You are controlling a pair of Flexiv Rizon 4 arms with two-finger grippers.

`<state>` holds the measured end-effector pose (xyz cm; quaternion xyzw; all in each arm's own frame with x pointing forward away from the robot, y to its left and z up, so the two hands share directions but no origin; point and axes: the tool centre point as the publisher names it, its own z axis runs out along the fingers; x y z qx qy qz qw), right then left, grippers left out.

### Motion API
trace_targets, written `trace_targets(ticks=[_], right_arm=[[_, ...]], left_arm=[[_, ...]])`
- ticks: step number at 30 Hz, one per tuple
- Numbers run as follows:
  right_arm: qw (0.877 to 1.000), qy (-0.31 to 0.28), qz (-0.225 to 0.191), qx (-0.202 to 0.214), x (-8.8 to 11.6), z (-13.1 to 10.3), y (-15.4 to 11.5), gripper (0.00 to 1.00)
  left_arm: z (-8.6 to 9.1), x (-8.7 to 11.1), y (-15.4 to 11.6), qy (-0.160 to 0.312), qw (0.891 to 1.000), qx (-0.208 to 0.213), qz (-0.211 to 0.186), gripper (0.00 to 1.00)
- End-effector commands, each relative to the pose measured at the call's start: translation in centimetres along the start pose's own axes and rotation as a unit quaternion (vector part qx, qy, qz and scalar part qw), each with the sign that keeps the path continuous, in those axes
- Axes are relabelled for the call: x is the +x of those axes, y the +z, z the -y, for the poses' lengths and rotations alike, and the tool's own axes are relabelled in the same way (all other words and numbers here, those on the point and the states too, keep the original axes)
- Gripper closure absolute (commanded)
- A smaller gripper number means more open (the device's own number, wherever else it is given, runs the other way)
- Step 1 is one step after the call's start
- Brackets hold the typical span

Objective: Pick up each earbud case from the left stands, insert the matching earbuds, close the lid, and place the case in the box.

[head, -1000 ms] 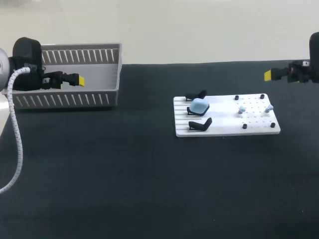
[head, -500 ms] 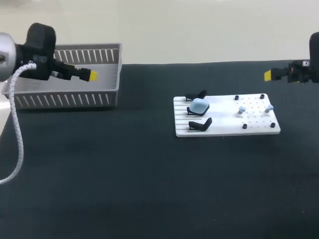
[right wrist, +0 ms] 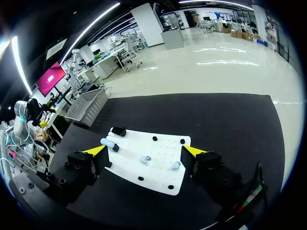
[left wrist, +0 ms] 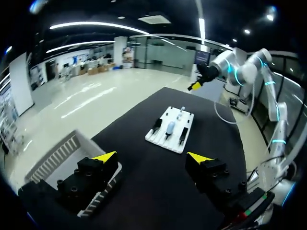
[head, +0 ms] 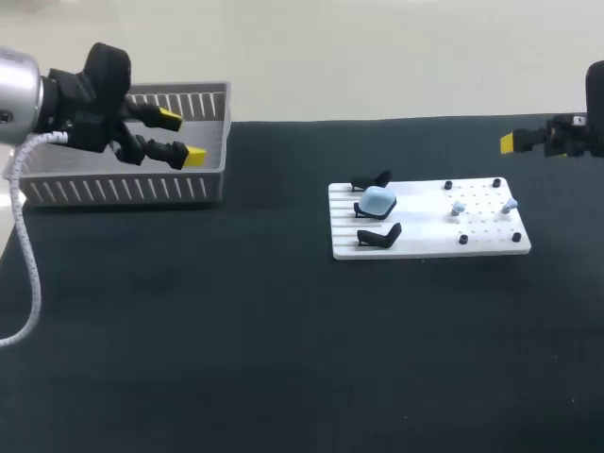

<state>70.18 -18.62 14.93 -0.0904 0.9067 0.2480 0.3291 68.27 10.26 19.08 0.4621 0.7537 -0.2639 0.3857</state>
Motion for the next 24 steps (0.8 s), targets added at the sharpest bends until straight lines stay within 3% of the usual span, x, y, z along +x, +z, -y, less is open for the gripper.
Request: trace_targets(ticks=[1, 24], right_arm=[[1.000, 0.000, 0.000, 0.001, 0.02, -0.01, -0.04, 0.00], [1.000, 0.000, 0.000, 0.001, 0.02, -0.01, -0.04, 0.00]], left_arm=[[-0.75, 0.01, 1.24, 0.031, 0.996, 0.085, 0.028, 0.00], [-1.00, -0.13, 2.07, 0.030, 0.996, 0.081, 0.019, 0.00]])
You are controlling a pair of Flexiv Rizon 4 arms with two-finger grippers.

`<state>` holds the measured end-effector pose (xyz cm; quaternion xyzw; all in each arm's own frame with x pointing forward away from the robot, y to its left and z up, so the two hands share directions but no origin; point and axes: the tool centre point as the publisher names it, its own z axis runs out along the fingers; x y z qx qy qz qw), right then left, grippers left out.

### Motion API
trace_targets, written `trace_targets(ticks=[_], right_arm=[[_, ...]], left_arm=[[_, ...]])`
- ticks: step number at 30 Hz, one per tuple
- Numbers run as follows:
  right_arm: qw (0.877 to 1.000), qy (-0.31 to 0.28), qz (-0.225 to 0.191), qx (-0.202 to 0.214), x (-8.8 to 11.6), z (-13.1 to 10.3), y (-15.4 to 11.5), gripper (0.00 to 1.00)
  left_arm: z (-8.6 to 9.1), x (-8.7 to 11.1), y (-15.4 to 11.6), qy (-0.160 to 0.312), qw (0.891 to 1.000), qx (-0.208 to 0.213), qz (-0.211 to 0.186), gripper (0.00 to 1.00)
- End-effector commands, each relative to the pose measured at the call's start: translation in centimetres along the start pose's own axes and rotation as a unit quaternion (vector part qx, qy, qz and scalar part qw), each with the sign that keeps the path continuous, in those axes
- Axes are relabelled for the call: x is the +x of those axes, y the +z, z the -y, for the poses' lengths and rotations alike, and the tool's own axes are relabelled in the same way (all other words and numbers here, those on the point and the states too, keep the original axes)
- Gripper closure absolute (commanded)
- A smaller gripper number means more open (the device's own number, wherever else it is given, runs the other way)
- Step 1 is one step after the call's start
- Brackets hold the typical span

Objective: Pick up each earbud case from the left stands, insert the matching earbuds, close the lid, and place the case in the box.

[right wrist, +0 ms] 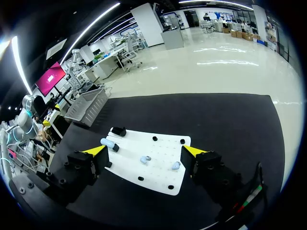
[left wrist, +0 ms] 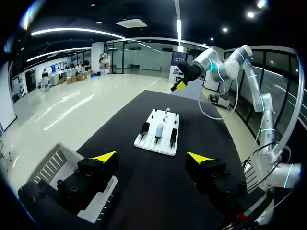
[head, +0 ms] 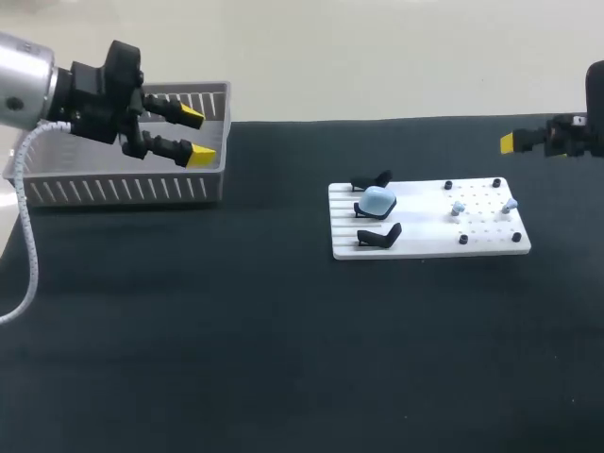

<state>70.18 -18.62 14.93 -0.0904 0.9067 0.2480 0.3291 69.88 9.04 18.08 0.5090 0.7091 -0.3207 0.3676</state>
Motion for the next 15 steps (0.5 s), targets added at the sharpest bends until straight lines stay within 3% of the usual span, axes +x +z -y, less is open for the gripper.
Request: trace_targets(ticks=[1, 9, 15], right_arm=[[1.000, 0.000, 0.000, 0.001, 0.0, 0.0, 0.0, 0.00], [1.000, 0.000, 0.000, 0.001, 0.0, 0.0, 0.0, 0.00], [1.000, 0.000, 0.000, 0.001, 0.0, 0.0, 0.0, 0.00]], left_arm=[[0.0, 0.1, 0.0, 0.001, 1.000, 0.000, 0.001, 0.00], [0.0, 0.1, 0.0, 0.001, 1.000, 0.000, 0.001, 0.00], [0.0, -1.1, 2.1, 0.036, 0.999, 0.015, -0.012, 0.00]])
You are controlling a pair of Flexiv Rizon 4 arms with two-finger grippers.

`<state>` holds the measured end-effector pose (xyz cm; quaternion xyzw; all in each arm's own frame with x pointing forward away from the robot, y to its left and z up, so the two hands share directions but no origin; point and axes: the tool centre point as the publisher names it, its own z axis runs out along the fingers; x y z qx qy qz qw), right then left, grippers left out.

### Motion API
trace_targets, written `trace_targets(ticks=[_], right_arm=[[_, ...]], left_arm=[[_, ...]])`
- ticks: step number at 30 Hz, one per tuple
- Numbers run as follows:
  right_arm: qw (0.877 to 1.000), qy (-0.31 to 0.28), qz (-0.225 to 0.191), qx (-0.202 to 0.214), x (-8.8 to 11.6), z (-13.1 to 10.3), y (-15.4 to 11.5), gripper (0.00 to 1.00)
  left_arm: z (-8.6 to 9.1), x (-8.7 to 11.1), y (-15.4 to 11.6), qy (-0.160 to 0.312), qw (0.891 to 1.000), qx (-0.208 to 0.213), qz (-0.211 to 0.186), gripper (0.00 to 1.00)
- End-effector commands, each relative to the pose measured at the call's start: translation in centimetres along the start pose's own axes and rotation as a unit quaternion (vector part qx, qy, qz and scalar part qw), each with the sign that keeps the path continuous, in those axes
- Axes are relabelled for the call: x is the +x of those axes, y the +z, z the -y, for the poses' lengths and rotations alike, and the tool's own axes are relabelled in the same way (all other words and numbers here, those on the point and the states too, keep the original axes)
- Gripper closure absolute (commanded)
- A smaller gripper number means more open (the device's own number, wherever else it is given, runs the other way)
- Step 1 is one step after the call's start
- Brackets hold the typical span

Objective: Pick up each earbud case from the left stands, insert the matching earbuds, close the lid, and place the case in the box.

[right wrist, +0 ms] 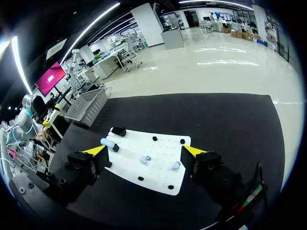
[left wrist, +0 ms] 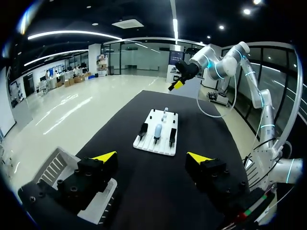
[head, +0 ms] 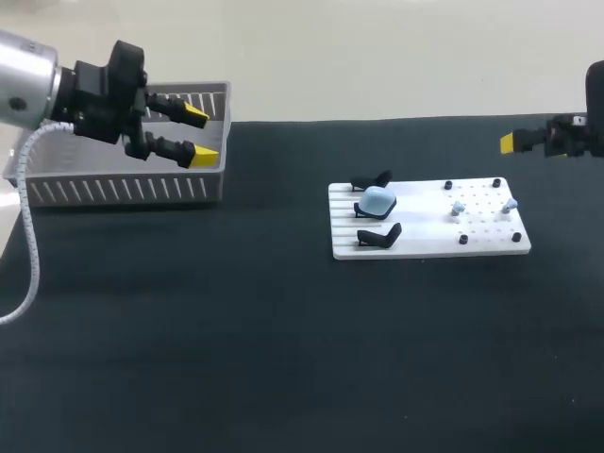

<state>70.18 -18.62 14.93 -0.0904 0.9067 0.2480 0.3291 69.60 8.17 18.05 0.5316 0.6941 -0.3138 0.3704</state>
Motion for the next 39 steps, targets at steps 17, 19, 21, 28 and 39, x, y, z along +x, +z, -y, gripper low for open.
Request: trace_targets(ticks=[17, 19, 21, 28, 39], right_arm=[[1.000, 0.000, 0.000, 0.001, 0.0, 0.0, 0.0, 0.00], [1.000, 0.000, 0.000, 0.001, 0.0, 0.0, 0.0, 0.00], [1.000, 0.000, 0.000, 0.001, 0.0, 0.0, 0.0, 0.00], [1.000, 0.000, 0.000, 0.001, 0.0, 0.0, 0.0, 0.00], [1.000, 0.000, 0.000, 0.001, 0.0, 0.0, 0.0, 0.00]], left_arm=[[1.0, -1.8, 7.3, 0.065, 0.997, 0.048, -0.006, 0.00], [1.3, -1.6, 7.8, 0.065, 0.997, 0.048, -0.004, 0.00], [1.8, -1.5, 8.5, 0.065, 0.997, 0.047, -0.003, 0.00], [3.1, -0.6, 10.8, 0.066, 0.997, 0.045, 0.020, 0.00], [2.3, 0.3, 13.9, 0.078, 0.994, 0.077, 0.029, 0.00]])
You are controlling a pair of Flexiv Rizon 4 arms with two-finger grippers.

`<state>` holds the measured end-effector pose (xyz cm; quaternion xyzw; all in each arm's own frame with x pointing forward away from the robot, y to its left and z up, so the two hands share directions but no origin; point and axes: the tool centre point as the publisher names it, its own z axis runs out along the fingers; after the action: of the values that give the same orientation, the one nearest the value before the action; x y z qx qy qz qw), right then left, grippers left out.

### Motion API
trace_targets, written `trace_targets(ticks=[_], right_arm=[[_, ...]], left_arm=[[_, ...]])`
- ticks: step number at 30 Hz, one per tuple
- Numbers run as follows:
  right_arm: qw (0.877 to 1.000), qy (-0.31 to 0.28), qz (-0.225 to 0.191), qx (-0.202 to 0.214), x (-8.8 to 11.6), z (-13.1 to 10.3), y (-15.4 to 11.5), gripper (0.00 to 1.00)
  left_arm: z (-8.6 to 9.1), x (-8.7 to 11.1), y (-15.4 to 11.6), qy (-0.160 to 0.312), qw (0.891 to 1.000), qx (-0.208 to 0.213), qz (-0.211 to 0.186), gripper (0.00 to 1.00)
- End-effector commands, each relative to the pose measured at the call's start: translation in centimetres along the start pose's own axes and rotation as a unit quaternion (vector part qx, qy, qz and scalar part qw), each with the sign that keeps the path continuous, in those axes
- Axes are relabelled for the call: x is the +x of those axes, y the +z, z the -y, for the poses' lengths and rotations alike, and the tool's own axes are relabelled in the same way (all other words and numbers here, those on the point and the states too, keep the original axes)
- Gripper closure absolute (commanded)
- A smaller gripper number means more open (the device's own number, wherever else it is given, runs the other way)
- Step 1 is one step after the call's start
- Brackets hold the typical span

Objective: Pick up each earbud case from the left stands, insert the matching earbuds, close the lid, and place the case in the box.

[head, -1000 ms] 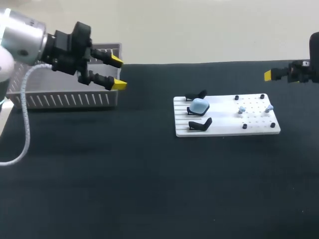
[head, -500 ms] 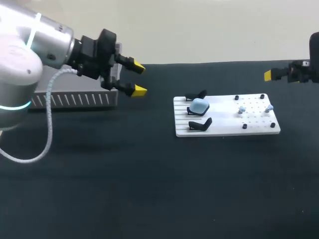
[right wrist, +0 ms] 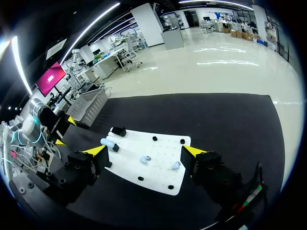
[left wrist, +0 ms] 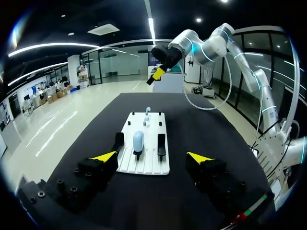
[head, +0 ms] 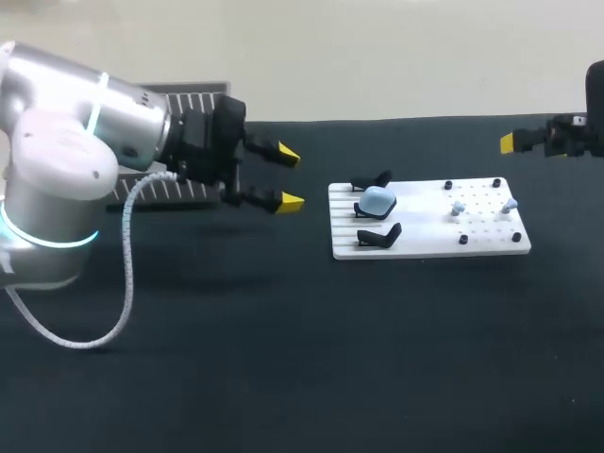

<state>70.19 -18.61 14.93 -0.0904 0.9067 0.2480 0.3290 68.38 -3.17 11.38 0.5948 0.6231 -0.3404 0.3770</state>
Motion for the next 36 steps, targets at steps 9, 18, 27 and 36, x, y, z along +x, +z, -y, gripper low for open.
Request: trace_targets(ticks=[9, 18, 27, 36], right_arm=[[1.000, 0.000, 0.000, 0.001, 0.0, 0.0, 0.0, 0.00], [1.000, 0.000, 0.000, 0.001, 0.0, 0.0, 0.0, 0.00], [1.000, 0.000, 0.000, 0.001, 0.0, 0.0, 0.0, 0.00], [1.000, 0.000, 0.000, 0.001, 0.0, 0.0, 0.0, 0.00]], left_arm=[[-2.3, 0.9, 3.5, -0.007, 0.999, 0.041, -0.009, 0.00], [-2.3, 1.2, 5.8, -0.012, 0.998, 0.053, -0.012, 0.05], [-2.1, 1.1, 6.6, -0.003, 0.998, 0.055, -0.018, 0.16], [-1.9, 2.0, 8.0, -0.007, 0.997, 0.063, -0.035, 0.24]])
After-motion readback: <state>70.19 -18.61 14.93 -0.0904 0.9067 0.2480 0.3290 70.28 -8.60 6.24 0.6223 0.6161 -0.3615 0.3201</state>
